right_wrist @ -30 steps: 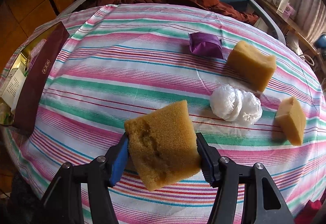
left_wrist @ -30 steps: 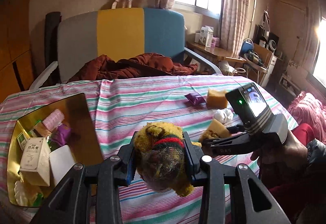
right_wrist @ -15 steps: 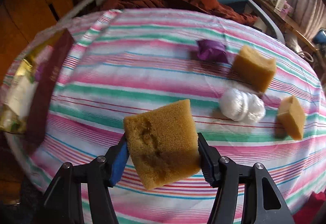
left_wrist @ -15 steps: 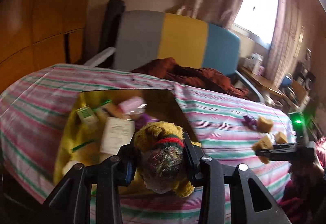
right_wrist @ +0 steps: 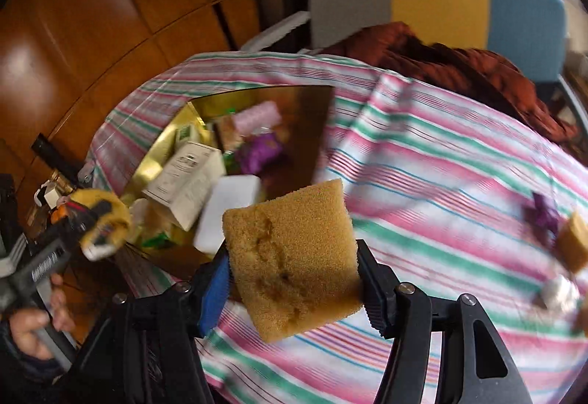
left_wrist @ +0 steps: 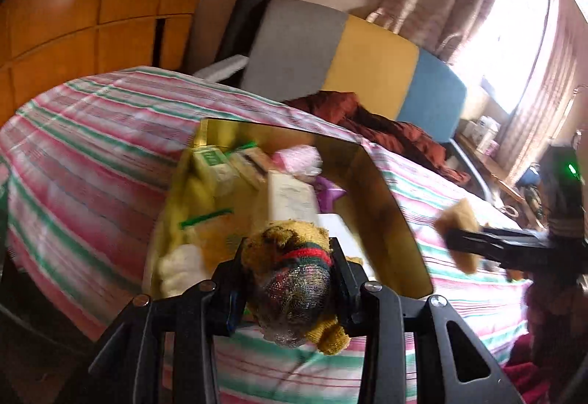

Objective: Organize objects
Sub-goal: 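Carry the plush toy and sponge over the gold tray and open both grippers, then withdraw both grippers from the tray toward the remaining sponges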

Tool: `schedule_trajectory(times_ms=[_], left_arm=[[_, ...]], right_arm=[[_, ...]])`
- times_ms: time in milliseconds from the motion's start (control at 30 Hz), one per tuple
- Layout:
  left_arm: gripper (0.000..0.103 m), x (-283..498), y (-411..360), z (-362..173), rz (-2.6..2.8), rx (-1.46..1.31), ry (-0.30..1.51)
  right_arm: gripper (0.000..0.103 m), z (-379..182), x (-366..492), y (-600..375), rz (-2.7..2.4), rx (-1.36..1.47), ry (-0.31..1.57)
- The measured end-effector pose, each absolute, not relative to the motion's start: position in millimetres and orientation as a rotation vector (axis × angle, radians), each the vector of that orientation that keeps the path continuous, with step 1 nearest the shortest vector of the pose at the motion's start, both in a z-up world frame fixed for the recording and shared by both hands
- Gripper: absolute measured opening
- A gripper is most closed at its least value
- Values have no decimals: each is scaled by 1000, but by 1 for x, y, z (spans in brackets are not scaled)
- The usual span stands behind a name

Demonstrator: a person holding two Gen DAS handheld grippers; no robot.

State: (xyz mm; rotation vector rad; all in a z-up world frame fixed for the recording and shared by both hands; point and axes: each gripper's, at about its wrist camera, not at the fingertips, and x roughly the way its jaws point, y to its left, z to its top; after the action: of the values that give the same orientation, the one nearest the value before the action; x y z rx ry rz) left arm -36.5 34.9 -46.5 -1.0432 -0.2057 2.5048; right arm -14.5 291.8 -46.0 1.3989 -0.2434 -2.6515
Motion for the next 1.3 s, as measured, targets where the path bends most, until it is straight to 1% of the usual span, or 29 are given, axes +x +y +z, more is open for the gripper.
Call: schedule_trajectory(times_ms=[333, 400, 467, 500, 600, 800, 867, 1133, 1300], left_arm=[[38, -45, 76, -63, 2417, -1093, -113], [40, -50, 81, -70, 2405, -1137, -102], [48, -53, 84, -74, 2405, -1174, -83], [49, -54, 85, -76, 2421, -1193, -77], [54, -56, 80, -78, 2426, -1220, -109], [55, -52, 68, -67, 2502, -1171, -111], [60, -51, 62, -61, 2543, -1136, -127], [60, -50, 20, -41, 2730, -1097, -168], [60, -45, 10, -34, 2766, -1088, -168]], right_arm=[[64, -44, -65, 262, -2626, 1411, -176], [67, -51, -72, 262, -2611, 1444, -168], [84, -56, -76, 263, -2619, 1462, -168], [102, -58, -77, 265, -2626, 1463, -188], [103, -63, -77, 271, -2640, 1462, -240], [103, -64, -59, 278, -2670, 1449, -306], [103, -62, -52, 278, -2681, 1435, -321], [103, -50, -23, 273, -2716, 1369, -358], [103, -44, -8, 264, -2754, 1339, -320]])
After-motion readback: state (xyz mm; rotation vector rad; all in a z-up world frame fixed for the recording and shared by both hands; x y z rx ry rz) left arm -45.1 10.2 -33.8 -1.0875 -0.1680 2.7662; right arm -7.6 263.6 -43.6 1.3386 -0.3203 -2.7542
